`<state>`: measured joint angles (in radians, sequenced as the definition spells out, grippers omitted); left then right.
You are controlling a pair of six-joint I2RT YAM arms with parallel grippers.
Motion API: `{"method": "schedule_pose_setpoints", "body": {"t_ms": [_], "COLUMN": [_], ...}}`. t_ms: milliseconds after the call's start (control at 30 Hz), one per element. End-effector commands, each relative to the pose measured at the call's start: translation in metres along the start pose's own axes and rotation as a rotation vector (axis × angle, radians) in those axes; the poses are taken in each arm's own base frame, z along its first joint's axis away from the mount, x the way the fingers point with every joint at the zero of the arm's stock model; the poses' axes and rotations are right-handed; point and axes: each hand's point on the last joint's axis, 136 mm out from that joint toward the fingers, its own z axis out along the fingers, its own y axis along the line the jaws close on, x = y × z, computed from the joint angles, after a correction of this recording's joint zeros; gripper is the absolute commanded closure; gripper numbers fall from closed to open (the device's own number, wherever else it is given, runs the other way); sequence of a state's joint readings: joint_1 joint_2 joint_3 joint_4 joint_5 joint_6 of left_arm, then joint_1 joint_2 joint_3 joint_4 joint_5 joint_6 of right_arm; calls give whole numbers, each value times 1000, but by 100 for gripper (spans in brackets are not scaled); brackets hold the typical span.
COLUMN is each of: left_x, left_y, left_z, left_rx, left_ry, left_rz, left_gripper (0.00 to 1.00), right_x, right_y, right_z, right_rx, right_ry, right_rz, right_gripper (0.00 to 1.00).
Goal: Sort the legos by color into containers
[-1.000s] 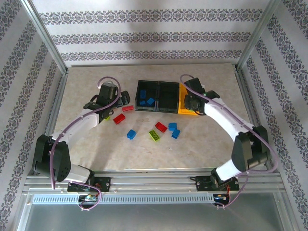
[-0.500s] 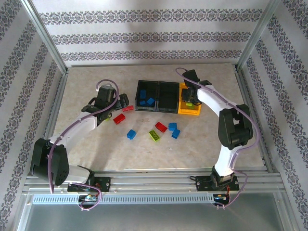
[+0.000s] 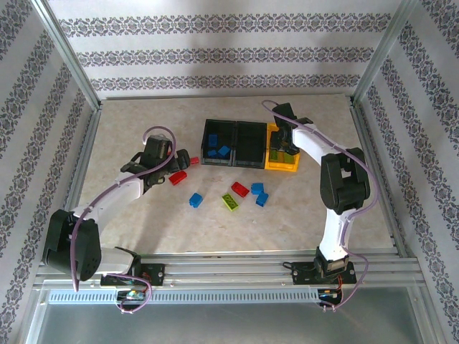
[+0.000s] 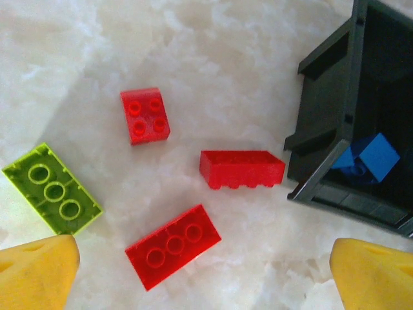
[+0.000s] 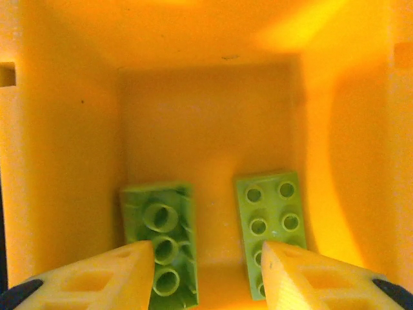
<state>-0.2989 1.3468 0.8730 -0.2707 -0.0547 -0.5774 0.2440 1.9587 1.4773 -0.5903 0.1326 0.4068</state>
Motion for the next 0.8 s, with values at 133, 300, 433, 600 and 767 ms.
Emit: {"method": "schedule_pose_setpoints", "body": {"t_ms": [133, 300, 433, 600, 767], "left_x": [20, 40, 58, 86, 113], "left_y": [-1, -6, -8, -15, -24], "left_z": [-6, -10, -12, -12, -12], "left_rx": [42, 62, 63, 78, 112], "left_ry": [66, 117, 165, 236, 308], "left_rz": [15, 56, 85, 141, 214], "left_gripper": [0, 0, 0, 0, 0], "right_x": [-12, -13, -12, -6, 2], "right_y": [-2, -3, -4, -4, -6], "right_z": [-13, -30, -44, -58, -72], "right_rx": [-17, -32, -43, -52, -50], "right_ry": [-33, -62, -85, -106, -130], "right_rz": [6, 20, 29, 43, 59], "right_gripper": [51, 46, 41, 30, 18]}}
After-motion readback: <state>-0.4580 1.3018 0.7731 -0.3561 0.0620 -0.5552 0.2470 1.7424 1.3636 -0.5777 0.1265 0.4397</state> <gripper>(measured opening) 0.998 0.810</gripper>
